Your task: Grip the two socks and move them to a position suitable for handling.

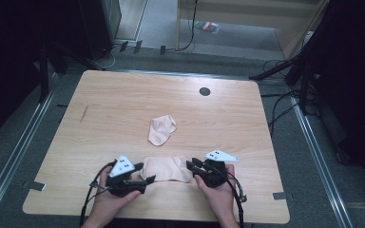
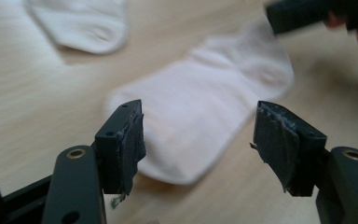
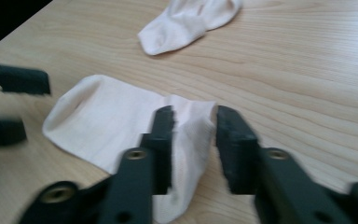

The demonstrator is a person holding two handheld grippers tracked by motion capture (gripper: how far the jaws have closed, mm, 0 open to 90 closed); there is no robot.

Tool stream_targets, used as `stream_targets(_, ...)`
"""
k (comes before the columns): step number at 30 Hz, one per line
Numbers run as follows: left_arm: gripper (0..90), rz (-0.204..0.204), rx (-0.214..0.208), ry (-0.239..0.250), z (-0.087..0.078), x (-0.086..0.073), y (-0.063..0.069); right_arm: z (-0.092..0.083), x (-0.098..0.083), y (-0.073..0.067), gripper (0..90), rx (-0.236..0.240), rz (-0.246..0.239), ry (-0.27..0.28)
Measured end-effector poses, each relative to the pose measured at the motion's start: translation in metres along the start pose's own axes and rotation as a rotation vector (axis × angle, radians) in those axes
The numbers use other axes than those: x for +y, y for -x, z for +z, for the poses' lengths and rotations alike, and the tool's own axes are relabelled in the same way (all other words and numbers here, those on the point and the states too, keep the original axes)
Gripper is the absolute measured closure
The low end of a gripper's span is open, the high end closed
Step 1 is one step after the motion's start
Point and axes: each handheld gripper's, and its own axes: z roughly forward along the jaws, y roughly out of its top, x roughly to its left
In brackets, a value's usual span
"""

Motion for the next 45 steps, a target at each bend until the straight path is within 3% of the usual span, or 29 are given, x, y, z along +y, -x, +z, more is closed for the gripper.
stream_targets(3,42.0,-0.110,0.085,0.023,0.000,0.002,-0.026,-0.005,-0.004,0.001,54.7,-0.032,0.019,0.010)
stream_targets(4,43.9,-0.110,0.085,0.023,0.000,0.002,-0.026,-0.005,-0.004,0.001,54.7,-0.032,0.019,0.010)
stream_targets(5,46.2,-0.136,0.077,0.000,0.005,0.002,-0.031,-0.004,-0.007,0.000,53.2,-0.054,0.020,-0.006)
stream_targets(8,50.0,-0.136,0.070,-0.019,0.011,0.002,-0.029,0.002,-0.010,-0.001,52.9,-0.082,0.014,-0.040)
stream_targets(9,54.0,-0.121,0.069,-0.054,0.018,0.002,-0.026,0.006,-0.013,-0.001,57.3,-0.101,0.012,-0.062)
stream_targets(10,56.6,-0.121,0.069,-0.054,0.018,0.002,-0.026,0.006,-0.013,-0.001,57.3,-0.101,0.012,-0.062)
stream_targets(11,56.6,-0.119,0.077,-0.066,0.021,0.001,-0.024,0.007,-0.013,-0.002,61.6,-0.107,0.012,-0.069)
stream_targets(12,61.5,-0.116,0.084,-0.075,0.023,0.001,-0.023,0.008,-0.014,-0.002,71.8,-0.107,0.010,-0.075)
stream_targets(13,73.8,-0.113,0.077,-0.083,0.024,0.001,-0.023,0.008,-0.014,-0.003,83.8,-0.086,0.005,-0.070)
stream_targets(16,87.9,-0.103,0.067,-0.068,0.019,0.002,-0.022,0.005,-0.012,-0.004,88.3,-0.065,0.012,-0.048)
stream_targets(19,89.6,-0.095,0.046,-0.042,0.008,0.003,-0.020,-0.004,-0.010,-0.009,88.8,-0.050,0.017,-0.025)
stream_targets(26,89.7,-0.081,0.022,-0.054,-0.005,-0.002,-0.013,-0.026,-0.016,-0.024,88.8,-0.038,-0.019,-0.005)
stream_targets(28,89.7,-0.058,0.029,-0.083,-0.006,-0.008,-0.008,-0.028,-0.021,-0.024,88.9,-0.041,-0.018,-0.014)
stream_targets(32,89.2,-0.052,0.023,-0.100,-0.003,-0.011,-0.007,-0.027,-0.030,-0.019,88.9,-0.044,-0.004,-0.050)
stream_targets(33,87.0,-0.053,0.016,-0.111,0.000,-0.012,-0.007,-0.022,-0.036,-0.016,86.4,-0.035,-0.006,-0.094)
stream_targets(34,78.8,-0.053,0.016,-0.111,0.000,-0.012,-0.007,-0.019,-0.037,-0.015,78.2,-0.029,-0.001,-0.117)
stream_targets(36,62.2,-0.062,0.040,-0.107,0.002,-0.013,-0.008,-0.017,-0.037,-0.015,59.6,-0.040,-0.004,-0.097)
stream_targets(37,55.8,-0.077,0.042,-0.087,0.002,-0.012,-0.009,-0.017,-0.035,-0.015,55.8,-0.040,0.002,-0.076)
stream_targets(38,49.4,-0.077,0.042,-0.087,0.002,-0.012,-0.009,-0.017,-0.035,-0.015,55.8,-0.040,0.002,-0.076)
stream_targets(39,45.8,-0.092,0.047,-0.048,0.001,-0.010,-0.012,-0.020,-0.027,-0.013,52.8,-0.036,0.003,-0.033)
stream_targets(44,40.8,-0.116,0.069,-0.017,0.003,-0.008,-0.020,-0.017,-0.003,-0.012,53.3,-0.037,-0.025,0.014)
stream_targets(45,40.8,-0.114,0.093,-0.022,0.005,-0.008,-0.023,-0.008,0.011,-0.014,53.3,-0.045,-0.069,0.014)
